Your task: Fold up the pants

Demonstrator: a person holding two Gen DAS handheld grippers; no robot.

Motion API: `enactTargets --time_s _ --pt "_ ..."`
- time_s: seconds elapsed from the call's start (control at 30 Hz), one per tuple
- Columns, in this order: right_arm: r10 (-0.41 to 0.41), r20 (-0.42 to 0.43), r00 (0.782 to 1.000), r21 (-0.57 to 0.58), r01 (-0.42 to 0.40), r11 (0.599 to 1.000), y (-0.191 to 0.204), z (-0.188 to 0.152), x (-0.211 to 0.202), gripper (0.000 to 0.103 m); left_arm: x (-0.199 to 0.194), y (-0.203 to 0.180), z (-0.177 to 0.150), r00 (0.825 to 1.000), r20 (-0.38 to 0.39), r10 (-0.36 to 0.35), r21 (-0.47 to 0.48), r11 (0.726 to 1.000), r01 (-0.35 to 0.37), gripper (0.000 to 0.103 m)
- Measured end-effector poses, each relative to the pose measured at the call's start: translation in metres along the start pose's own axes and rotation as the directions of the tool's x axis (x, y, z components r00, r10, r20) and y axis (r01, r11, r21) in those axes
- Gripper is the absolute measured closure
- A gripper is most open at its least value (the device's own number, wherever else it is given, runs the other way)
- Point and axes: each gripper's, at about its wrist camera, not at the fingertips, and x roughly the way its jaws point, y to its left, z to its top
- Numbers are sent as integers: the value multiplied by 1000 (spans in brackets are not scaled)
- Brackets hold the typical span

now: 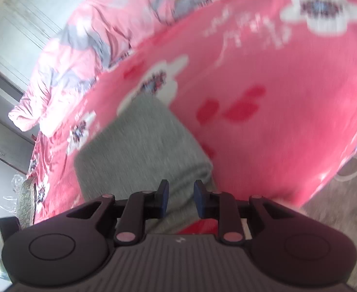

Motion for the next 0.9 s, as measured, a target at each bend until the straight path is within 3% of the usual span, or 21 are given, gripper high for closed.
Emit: enactTargets --time_s 0.1,0.2,0.3,0.37,0.47,0.6,0.73,0.9 --pt "9 -12 1000 -101 -10 995 27 2 15 0 -1 -6 1 999 1 32 10 999 -32 0" --pt "-40 -73 997 -189 25 982 50 -3 49 0 0 -9 2 998 1 58 9 998 -58 0" --pt "-121 -150 981 -223 85 971 47 -13 79 0 1 -9 3 998 -10 66 -4 998 -66 0" --pt "-163 -203 965 -201 122 972 33 -21 94 0 1 -10 4 997 -19 69 -3 998 -69 0" --pt "-114 -232 966 -111 90 990 12 -23 92 0 2 -14 4 996 -21 83 9 997 -83 0" --pt "-123 -212 969 -110 101 989 13 -22 78 0 1 -20 3 993 -10 114 36 993 -114 0" --pt "-150 -120 981 -202 124 972 35 -14 55 0 0 -24 4 991 -6 134 50 990 -134 0" --pt "-127 -34 991 -312 110 944 65 -9 44 0 -1 -28 4 988 1 155 64 986 -155 0"
